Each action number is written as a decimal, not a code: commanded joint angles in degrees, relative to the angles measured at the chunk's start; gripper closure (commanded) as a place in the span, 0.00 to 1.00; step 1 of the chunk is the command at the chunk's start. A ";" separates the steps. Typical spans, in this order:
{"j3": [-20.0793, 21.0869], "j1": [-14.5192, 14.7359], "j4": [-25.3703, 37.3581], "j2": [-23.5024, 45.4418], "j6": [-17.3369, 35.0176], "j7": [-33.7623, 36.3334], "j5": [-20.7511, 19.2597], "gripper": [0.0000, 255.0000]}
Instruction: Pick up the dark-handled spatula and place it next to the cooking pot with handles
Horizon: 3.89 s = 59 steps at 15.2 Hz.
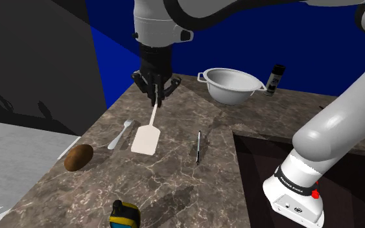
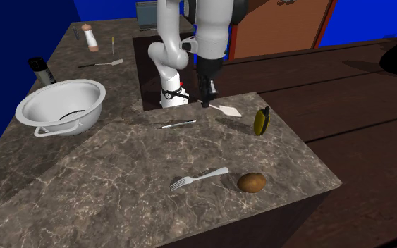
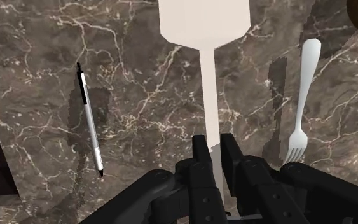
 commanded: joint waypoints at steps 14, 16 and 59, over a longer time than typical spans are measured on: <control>-8.37 -7.68 5.75 9.11 0.34 -14.06 -7.63 1.00; -9.18 -8.47 7.69 11.44 0.06 -15.35 -9.35 1.00; -19.04 -9.50 26.65 42.00 6.30 -24.72 -27.63 1.00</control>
